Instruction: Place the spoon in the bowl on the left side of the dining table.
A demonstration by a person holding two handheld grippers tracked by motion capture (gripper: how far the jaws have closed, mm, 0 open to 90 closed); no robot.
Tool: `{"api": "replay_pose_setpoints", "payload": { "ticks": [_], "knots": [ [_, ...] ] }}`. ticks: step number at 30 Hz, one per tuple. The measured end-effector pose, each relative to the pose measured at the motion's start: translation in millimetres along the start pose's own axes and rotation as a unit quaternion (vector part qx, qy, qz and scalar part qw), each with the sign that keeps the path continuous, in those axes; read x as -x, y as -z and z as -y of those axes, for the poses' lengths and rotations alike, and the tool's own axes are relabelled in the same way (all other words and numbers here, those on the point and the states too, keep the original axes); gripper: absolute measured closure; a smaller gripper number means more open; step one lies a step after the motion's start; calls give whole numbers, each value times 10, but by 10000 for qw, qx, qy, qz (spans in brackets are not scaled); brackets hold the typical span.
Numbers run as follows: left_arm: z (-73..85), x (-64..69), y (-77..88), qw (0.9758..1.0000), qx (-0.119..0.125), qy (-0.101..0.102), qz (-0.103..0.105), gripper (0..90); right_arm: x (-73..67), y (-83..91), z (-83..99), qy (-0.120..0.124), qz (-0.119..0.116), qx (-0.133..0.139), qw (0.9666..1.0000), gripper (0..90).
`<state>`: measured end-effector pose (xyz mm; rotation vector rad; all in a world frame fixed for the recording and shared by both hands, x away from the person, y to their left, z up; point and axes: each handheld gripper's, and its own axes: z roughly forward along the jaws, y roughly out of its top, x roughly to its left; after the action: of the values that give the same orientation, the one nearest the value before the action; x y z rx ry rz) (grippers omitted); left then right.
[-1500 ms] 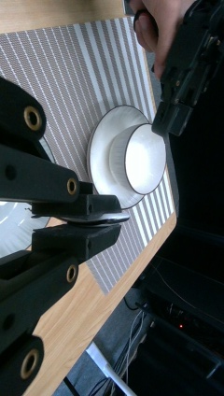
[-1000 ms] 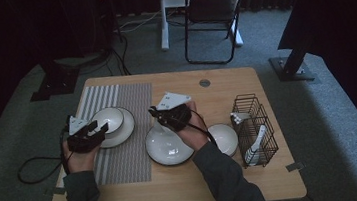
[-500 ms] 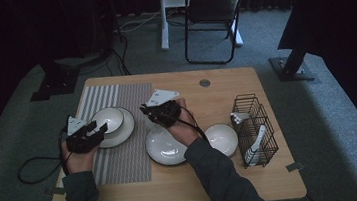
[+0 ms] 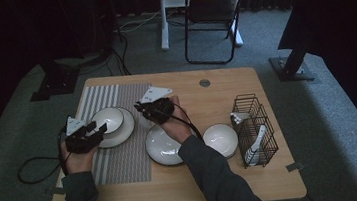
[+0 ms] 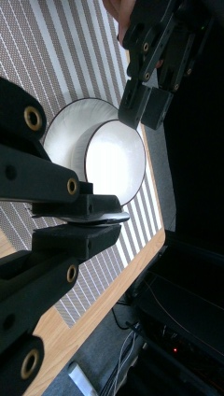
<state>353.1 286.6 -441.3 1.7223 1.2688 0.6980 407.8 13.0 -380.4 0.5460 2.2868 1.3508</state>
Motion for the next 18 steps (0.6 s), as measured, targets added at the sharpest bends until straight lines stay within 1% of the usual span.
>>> {"api": "replay_pose_setpoints", "payload": {
  "ticks": [4,12,18],
  "knots": [
    [-2,-1,2,10000,-6,-3,-1,538,7,-50,4,26,-30,0,10000,850],
    [4,1,-2,10000,-16,-4,0,538,23,-136,-8,-19,-61,17,10000,850],
    [2,-1,7,10000,-28,0,5,538,-5,-216,-84,23,-137,59,9999,850]
  ]
}}
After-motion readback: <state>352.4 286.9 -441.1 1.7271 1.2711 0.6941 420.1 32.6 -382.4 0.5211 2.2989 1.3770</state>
